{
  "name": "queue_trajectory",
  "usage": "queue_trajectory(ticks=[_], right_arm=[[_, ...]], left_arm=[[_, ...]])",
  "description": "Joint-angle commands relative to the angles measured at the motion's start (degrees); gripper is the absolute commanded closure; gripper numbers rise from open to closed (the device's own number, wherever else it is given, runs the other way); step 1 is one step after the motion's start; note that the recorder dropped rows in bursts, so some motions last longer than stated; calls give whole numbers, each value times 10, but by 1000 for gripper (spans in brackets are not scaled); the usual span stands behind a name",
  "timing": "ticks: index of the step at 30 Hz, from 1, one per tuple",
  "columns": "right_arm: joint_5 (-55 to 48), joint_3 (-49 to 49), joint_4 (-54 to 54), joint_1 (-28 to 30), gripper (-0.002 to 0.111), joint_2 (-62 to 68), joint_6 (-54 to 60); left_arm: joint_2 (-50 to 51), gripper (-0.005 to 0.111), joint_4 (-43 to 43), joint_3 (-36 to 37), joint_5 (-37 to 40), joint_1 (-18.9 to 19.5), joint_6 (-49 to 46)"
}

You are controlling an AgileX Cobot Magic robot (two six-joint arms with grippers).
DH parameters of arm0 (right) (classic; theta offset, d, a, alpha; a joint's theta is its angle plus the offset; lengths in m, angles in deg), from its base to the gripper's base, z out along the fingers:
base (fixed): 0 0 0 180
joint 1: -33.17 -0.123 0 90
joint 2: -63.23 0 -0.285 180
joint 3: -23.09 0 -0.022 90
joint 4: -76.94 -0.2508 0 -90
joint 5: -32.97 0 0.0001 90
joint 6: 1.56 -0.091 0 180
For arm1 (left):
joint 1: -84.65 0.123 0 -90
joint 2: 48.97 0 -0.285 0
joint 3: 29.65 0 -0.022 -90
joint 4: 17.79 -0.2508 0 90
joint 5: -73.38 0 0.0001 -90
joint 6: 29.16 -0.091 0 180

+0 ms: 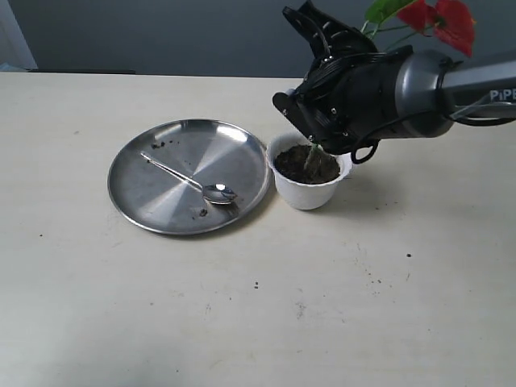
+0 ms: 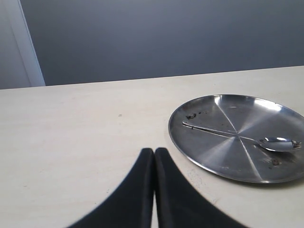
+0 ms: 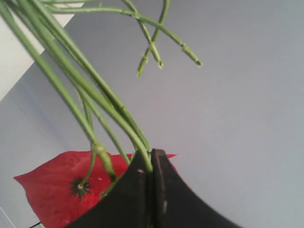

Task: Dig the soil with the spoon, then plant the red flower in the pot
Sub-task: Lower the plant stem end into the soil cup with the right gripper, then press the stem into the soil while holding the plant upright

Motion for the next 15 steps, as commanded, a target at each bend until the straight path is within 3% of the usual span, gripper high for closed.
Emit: queue_trajectory(ticks=[1,15], right_arm=[[-19,19,8,5,109,28,16],[-78,27,8,-12,109,74,-12]], left_arm=[[-3,106,0,-2,0,-2,2],[-3,106,0,-2,0,-2,2]])
